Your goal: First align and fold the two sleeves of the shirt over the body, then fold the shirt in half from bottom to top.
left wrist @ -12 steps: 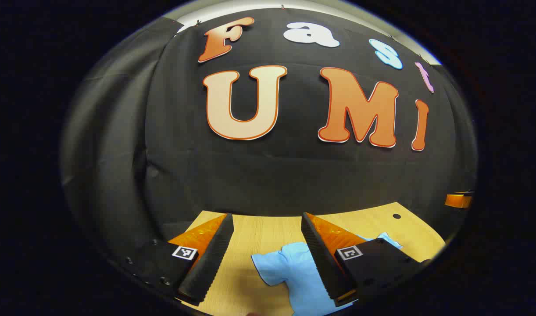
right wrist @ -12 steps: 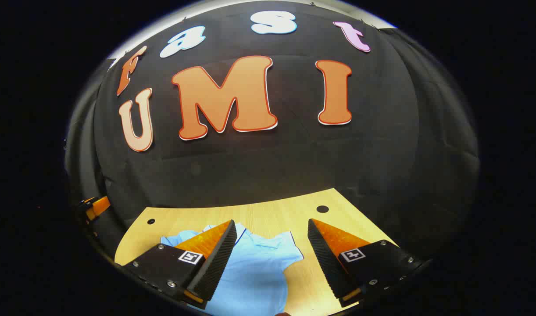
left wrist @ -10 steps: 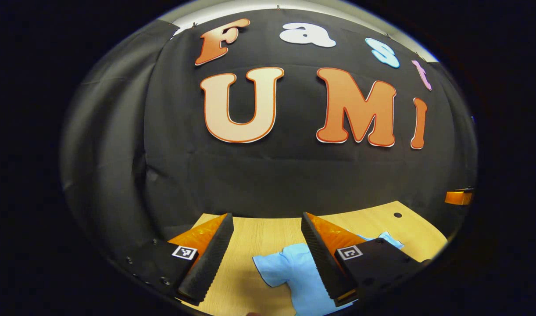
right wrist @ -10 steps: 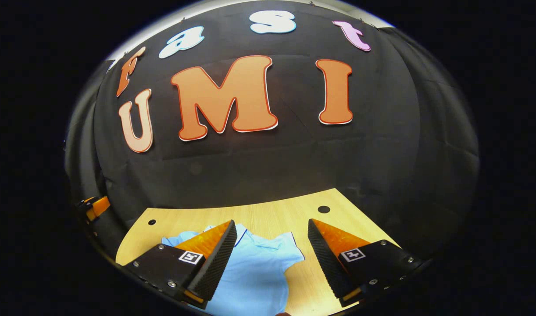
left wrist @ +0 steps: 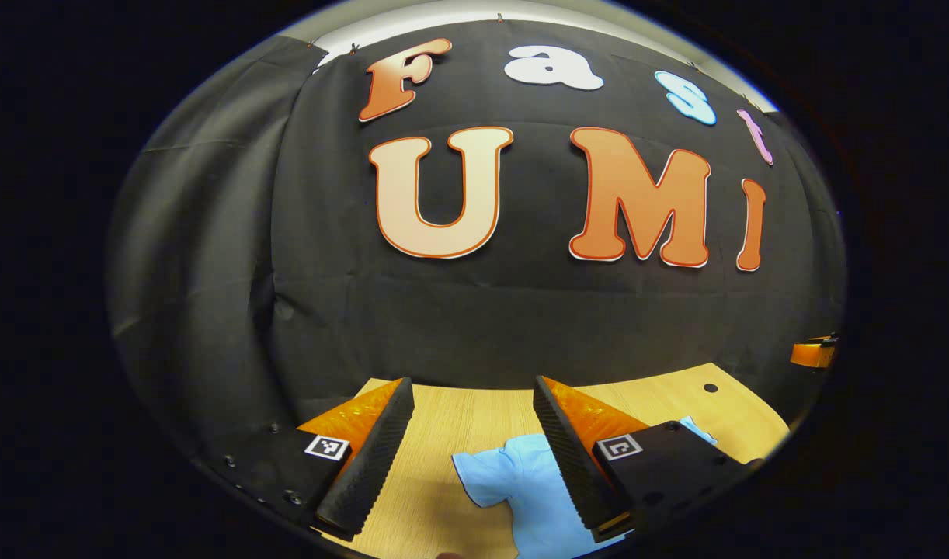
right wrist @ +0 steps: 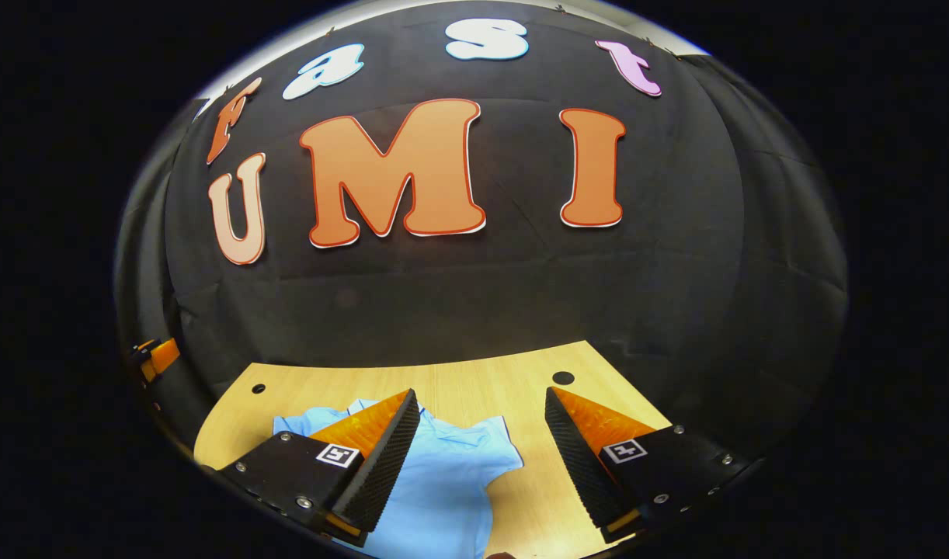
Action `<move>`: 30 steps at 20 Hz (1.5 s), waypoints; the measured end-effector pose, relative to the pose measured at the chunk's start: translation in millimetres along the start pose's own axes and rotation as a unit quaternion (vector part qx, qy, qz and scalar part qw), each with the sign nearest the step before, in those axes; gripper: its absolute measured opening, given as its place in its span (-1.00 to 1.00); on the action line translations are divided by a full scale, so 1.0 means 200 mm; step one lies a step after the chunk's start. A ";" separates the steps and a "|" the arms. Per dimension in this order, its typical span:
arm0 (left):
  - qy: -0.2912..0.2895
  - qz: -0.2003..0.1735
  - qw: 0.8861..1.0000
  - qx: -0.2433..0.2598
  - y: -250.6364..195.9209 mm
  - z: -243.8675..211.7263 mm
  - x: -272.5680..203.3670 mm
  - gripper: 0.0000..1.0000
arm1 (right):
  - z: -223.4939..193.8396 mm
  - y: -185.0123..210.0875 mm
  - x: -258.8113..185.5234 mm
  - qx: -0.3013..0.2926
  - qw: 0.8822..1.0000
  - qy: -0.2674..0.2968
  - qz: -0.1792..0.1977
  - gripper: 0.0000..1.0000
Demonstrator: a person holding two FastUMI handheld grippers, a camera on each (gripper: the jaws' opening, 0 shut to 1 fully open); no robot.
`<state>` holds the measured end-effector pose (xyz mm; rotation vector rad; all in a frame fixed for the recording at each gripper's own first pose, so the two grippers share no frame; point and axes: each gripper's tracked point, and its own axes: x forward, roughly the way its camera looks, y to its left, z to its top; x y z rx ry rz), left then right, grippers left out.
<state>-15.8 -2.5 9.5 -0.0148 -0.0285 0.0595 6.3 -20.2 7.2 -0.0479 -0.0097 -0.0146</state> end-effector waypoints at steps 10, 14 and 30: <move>0.006 0.010 1.000 -0.007 0.00 -0.03 -0.02 0.99 | -0.04 -0.05 0.04 -0.006 1.000 0.015 -0.002 0.96; 0.010 0.021 1.000 -0.005 0.05 -0.04 0.00 0.96 | -0.08 -0.07 0.12 -0.024 0.999 0.035 -0.007 0.97; 0.049 0.059 0.997 -0.018 0.20 -0.24 0.18 1.00 | -0.51 -0.11 0.71 -0.112 0.962 0.246 0.024 0.96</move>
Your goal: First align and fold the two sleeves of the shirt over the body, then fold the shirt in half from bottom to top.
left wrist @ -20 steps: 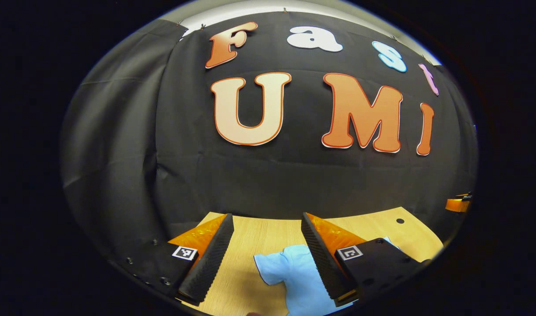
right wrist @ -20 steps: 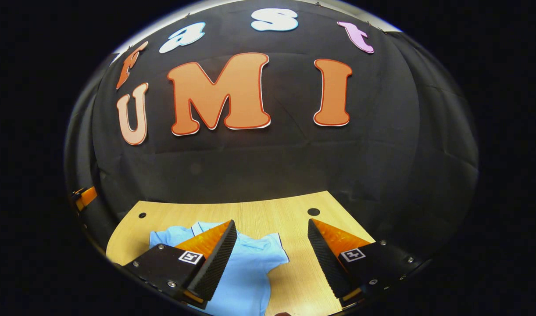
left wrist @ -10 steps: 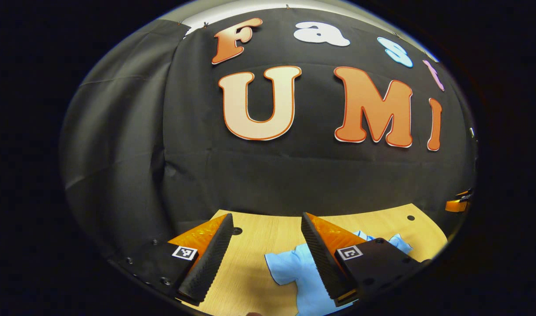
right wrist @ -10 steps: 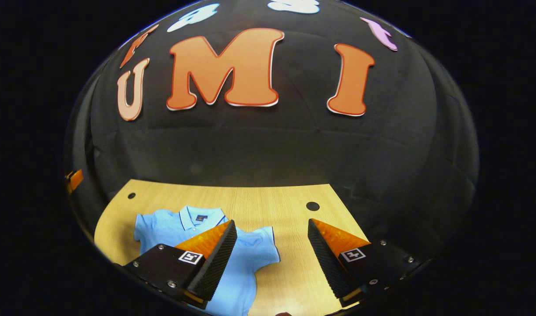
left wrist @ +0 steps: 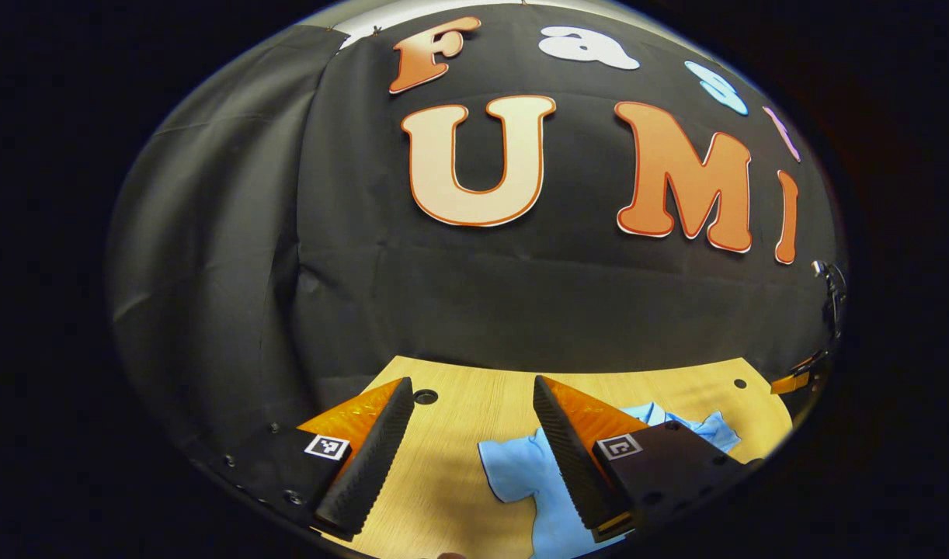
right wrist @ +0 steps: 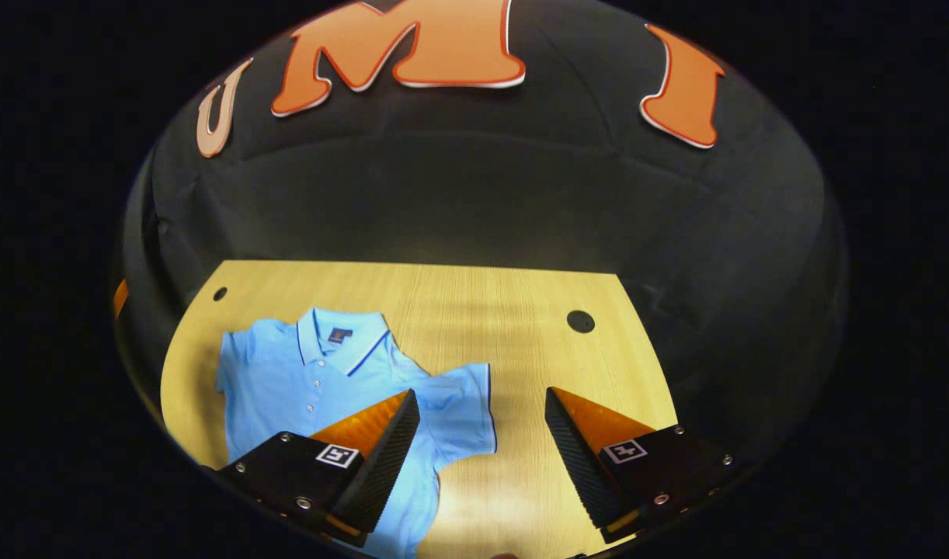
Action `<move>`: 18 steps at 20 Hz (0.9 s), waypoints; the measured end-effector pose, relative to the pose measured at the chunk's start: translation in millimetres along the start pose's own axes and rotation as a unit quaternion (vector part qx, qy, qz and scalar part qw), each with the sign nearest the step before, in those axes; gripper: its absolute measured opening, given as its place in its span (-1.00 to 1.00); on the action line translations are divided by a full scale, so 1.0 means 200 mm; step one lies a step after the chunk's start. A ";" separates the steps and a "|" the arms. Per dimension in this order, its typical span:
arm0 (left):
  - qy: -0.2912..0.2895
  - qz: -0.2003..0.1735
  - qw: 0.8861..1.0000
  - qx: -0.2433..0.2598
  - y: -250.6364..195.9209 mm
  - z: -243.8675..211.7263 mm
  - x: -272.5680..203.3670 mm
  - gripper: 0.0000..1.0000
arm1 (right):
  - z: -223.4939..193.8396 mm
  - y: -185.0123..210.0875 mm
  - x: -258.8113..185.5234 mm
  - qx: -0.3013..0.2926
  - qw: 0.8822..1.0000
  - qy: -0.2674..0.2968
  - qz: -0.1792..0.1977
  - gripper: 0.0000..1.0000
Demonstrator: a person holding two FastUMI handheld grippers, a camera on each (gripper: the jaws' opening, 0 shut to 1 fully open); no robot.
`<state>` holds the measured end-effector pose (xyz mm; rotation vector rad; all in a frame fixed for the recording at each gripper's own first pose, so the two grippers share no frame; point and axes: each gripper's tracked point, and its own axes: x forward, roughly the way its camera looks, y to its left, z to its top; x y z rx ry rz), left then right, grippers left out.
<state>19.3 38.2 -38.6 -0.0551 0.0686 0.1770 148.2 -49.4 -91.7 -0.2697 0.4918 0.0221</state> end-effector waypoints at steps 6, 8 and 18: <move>0.014 0.007 1.000 0.000 0.05 -0.06 0.06 1.00 | -0.17 -0.02 0.31 -0.027 0.996 0.089 0.005 0.98; 0.020 0.011 1.000 -0.005 0.07 -0.09 0.08 1.00 | -0.23 -0.06 0.39 -0.041 0.993 0.111 -0.006 0.98; 0.037 0.027 0.999 -0.013 0.13 -0.16 0.09 1.00 | -0.44 -0.04 0.60 -0.028 0.980 0.198 0.008 0.99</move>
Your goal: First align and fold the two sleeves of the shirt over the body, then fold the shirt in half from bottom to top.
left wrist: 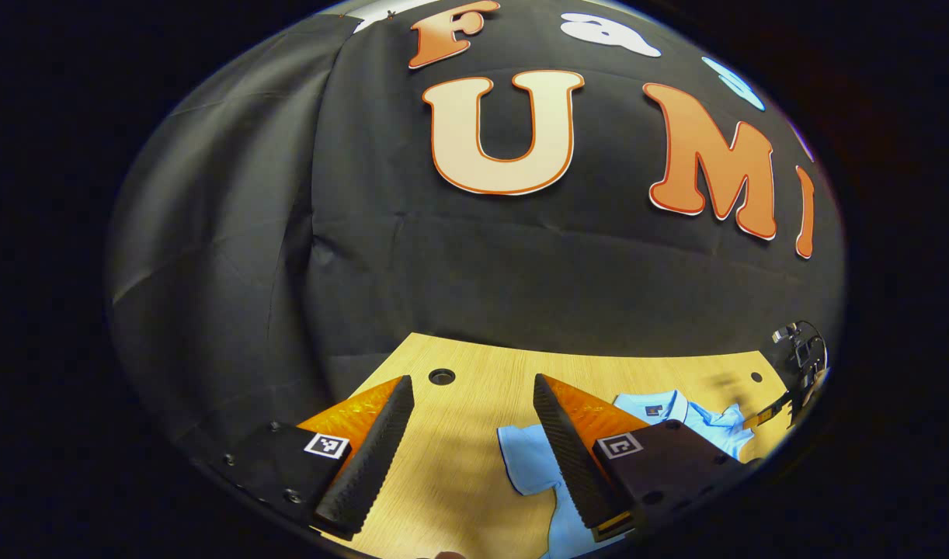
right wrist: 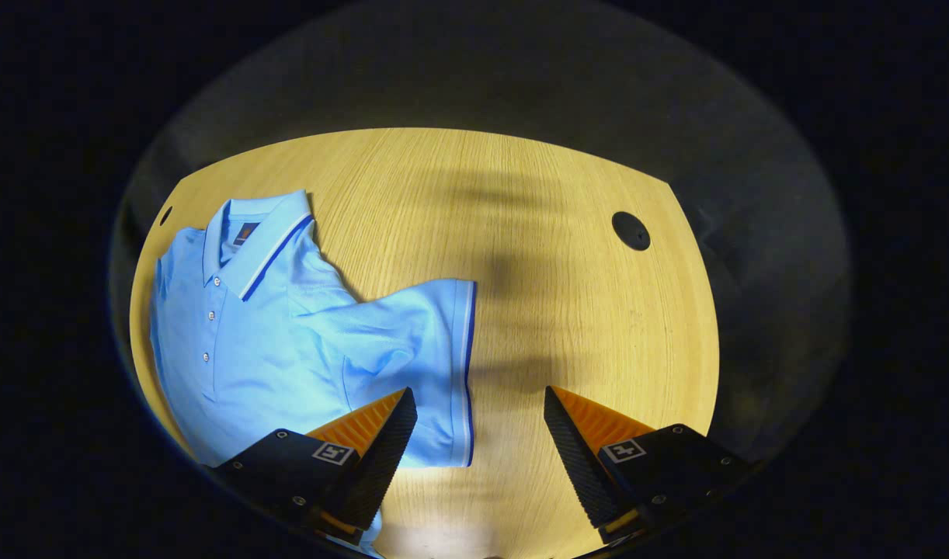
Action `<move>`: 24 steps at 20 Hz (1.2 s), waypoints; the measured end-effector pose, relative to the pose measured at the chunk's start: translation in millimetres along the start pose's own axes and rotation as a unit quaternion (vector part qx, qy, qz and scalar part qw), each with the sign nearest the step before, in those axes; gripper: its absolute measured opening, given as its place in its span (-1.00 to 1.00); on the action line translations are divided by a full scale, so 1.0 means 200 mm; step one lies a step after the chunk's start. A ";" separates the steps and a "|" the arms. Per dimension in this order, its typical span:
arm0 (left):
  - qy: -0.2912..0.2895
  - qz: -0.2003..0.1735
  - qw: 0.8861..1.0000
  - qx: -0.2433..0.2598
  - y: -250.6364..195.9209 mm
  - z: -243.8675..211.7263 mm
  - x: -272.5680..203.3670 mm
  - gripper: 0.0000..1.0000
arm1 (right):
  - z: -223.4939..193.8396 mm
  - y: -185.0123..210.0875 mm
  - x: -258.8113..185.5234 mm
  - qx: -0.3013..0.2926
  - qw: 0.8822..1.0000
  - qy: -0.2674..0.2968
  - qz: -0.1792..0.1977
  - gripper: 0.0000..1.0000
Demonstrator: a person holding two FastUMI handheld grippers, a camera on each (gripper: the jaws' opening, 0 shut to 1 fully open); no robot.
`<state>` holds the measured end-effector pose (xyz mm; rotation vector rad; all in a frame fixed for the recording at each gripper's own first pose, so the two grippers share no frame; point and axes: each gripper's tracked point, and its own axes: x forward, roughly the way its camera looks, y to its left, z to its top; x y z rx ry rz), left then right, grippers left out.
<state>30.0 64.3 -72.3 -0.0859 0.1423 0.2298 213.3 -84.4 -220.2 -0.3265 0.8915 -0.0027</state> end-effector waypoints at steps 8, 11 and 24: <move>0.004 0.002 1.000 -0.006 0.00 -0.02 -0.02 1.00 | -0.06 0.05 0.04 0.019 0.999 0.038 0.027 0.46; 0.006 0.002 1.000 -0.010 0.00 -0.03 -0.04 1.00 | -0.05 0.10 0.04 0.050 0.997 0.043 0.044 -0.36; -0.009 -0.009 1.000 -0.006 0.05 0.00 -0.12 1.00 | 0.07 0.20 -0.30 0.064 0.996 -0.030 0.059 -1.00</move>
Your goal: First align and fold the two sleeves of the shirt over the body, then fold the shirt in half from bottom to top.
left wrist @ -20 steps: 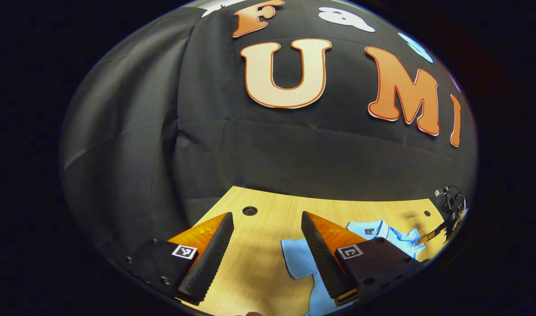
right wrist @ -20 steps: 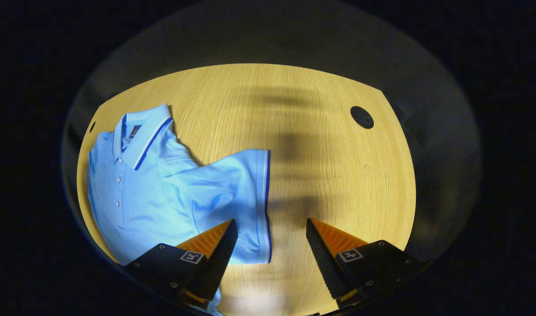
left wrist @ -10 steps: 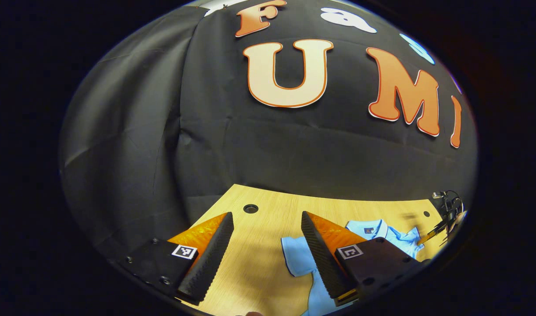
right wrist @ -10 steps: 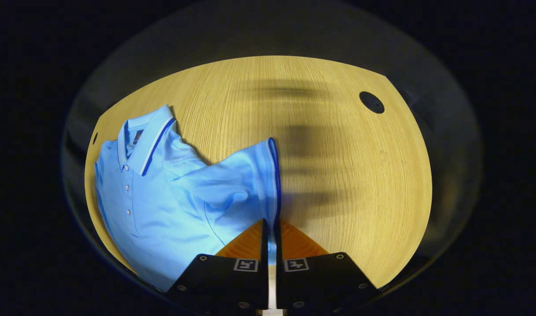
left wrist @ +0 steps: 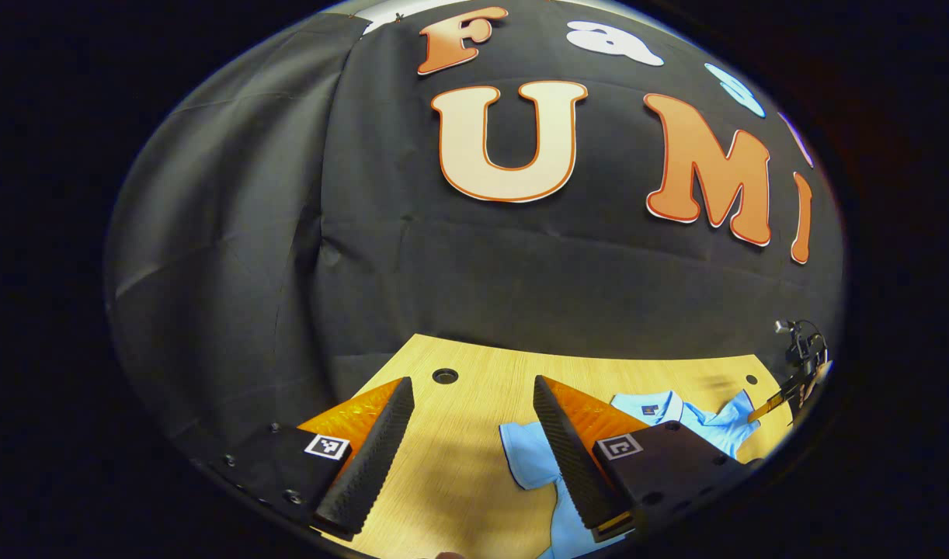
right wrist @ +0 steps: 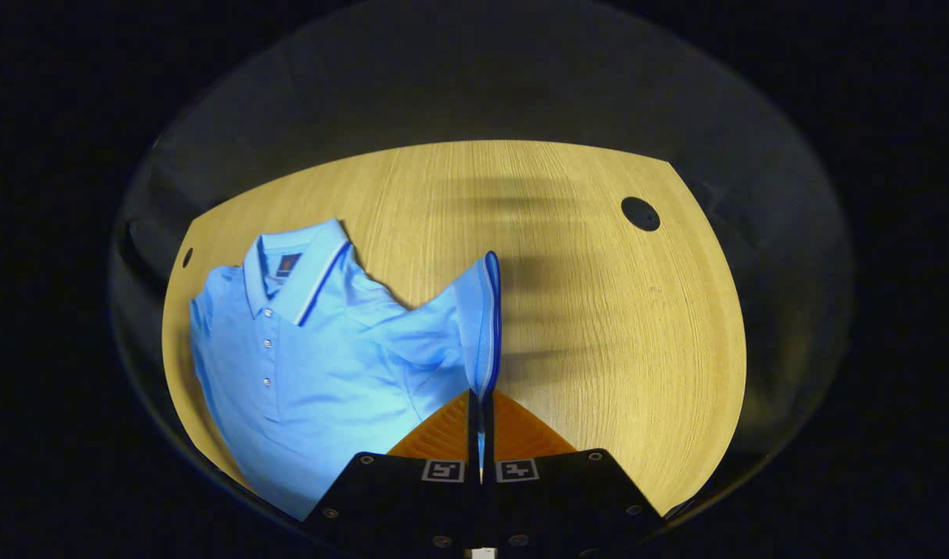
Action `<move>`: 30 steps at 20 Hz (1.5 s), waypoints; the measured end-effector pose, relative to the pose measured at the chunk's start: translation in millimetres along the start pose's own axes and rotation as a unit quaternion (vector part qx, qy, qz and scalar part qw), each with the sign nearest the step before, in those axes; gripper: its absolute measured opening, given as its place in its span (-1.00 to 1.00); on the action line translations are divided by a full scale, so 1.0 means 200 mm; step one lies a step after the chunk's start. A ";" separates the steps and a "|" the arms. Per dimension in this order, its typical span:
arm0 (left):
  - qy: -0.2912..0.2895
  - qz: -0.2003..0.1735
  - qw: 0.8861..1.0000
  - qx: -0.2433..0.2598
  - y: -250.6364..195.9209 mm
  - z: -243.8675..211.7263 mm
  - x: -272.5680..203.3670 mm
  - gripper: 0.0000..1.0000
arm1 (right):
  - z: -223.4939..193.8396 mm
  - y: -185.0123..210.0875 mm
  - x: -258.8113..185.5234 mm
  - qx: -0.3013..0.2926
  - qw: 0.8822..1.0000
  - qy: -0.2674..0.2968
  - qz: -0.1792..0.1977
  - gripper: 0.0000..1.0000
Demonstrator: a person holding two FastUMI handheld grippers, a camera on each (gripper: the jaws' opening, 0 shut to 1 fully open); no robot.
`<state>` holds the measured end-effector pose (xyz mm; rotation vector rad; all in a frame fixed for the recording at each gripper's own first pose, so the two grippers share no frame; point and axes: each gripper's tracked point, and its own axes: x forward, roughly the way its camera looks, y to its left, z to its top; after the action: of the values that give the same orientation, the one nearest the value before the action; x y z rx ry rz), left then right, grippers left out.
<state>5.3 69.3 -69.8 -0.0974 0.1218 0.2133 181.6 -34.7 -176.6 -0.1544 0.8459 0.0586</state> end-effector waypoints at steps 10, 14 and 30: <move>0.001 -0.039 0.999 0.005 0.13 0.04 0.03 1.00 | -0.01 0.50 -0.24 -0.001 0.999 -0.029 0.045 -0.99; 0.006 -0.050 0.999 0.002 0.18 0.01 0.03 1.00 | -0.02 0.71 -0.26 -0.013 0.998 -0.030 0.062 -1.00; 0.045 -0.063 0.997 0.008 0.18 -0.10 0.11 1.00 | -0.18 1.31 -0.19 -0.030 0.988 -0.015 0.152 -0.07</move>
<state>17.4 106.8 -95.8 -0.0975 0.2055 0.0823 100.3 218.3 -200.7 -0.0790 0.8330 0.3718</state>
